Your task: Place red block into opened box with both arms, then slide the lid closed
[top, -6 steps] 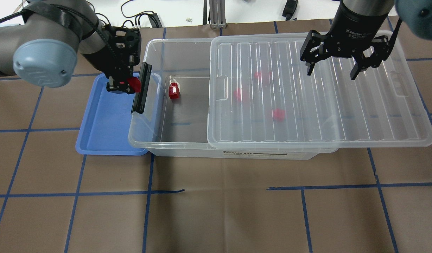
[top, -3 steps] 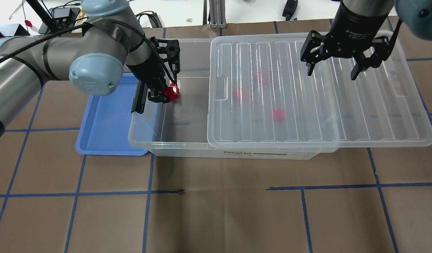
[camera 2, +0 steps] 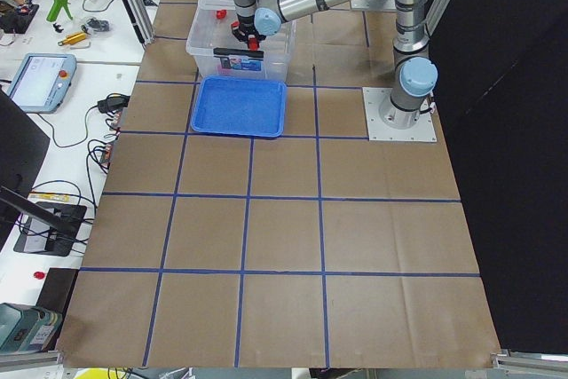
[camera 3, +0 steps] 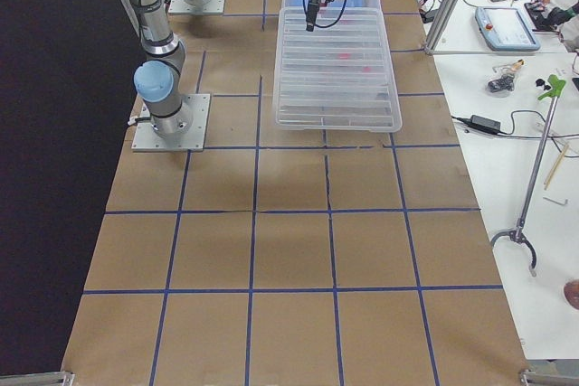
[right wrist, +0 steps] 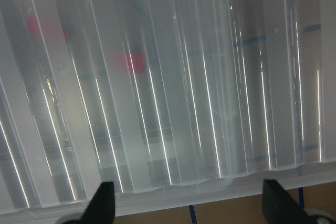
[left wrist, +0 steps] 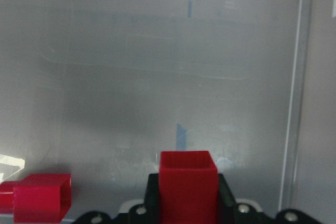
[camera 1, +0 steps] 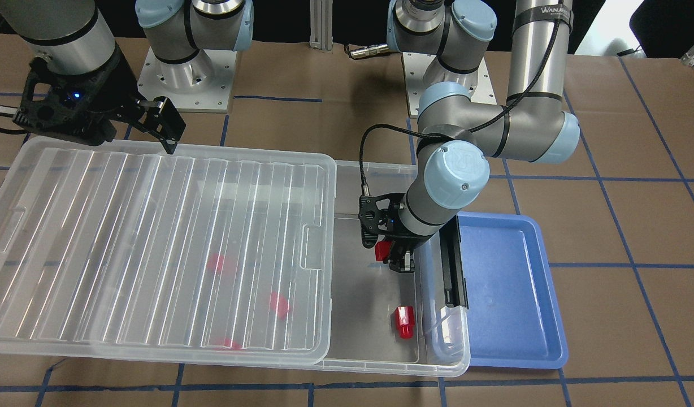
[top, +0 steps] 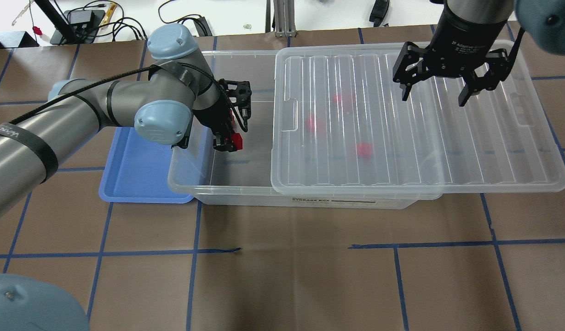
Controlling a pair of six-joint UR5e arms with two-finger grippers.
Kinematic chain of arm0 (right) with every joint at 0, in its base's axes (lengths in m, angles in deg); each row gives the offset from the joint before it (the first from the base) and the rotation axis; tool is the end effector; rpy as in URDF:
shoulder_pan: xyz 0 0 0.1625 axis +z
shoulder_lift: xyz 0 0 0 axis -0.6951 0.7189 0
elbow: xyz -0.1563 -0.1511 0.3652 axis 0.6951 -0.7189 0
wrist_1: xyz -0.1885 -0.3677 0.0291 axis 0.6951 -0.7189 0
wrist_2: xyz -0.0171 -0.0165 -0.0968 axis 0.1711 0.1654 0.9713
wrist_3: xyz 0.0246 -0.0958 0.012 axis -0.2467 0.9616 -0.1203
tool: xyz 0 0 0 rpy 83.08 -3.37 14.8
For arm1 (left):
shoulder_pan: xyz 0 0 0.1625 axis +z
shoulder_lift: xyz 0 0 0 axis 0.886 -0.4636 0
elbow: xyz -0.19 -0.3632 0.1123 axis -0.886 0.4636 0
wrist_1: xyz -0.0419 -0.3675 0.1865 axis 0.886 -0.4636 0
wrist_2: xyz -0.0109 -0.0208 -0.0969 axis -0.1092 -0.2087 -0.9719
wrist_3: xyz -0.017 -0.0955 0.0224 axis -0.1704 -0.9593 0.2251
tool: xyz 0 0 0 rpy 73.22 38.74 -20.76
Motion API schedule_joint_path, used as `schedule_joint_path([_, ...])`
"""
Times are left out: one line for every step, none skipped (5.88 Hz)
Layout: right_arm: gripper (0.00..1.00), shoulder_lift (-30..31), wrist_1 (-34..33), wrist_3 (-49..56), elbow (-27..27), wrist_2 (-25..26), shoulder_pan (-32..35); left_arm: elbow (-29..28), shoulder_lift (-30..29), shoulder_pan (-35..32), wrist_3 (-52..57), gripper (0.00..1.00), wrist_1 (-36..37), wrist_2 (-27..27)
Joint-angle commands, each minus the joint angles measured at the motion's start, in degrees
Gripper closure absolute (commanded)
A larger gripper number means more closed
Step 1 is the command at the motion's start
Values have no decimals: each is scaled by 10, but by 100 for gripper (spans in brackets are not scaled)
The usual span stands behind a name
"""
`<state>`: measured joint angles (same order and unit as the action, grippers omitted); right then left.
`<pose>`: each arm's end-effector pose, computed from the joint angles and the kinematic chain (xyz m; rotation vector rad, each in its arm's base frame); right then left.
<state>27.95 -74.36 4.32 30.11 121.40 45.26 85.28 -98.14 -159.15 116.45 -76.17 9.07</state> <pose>0.1252 -0.5068 0.4950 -0.3170 -3.0993 -0.1067 -0.2164 -0.5750 0.2416 -2.0641 -2.1711 0.0589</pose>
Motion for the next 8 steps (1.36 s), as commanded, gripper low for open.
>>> schedule_joint_path([0,0,-1,0,2,0,0,4,-36,-7,0,87,39,-2])
schedule_joint_path([0,0,-1,0,2,0,0,4,-53,-7,0,86,53,-1])
schedule_joint_path([0,0,-1,0,2,1,0,4,-61,-7,1,57,61,0])
schedule_joint_path([0,0,0,0,2,0,0,4,-64,-7,1,36,62,-2])
schedule_joint_path([0,0,0,0,2,0,0,3,-61,-7,5,21,63,-2])
schedule_joint_path([0,0,0,1,2,1,0,-5,-43,-9,1,3,50,1])
schedule_joint_path([0,0,0,1,2,1,0,-17,-12,-6,-4,2,4,0])
schedule_joint_path([0,0,0,1,2,0,-1,-31,31,-4,-7,2,-59,-2])
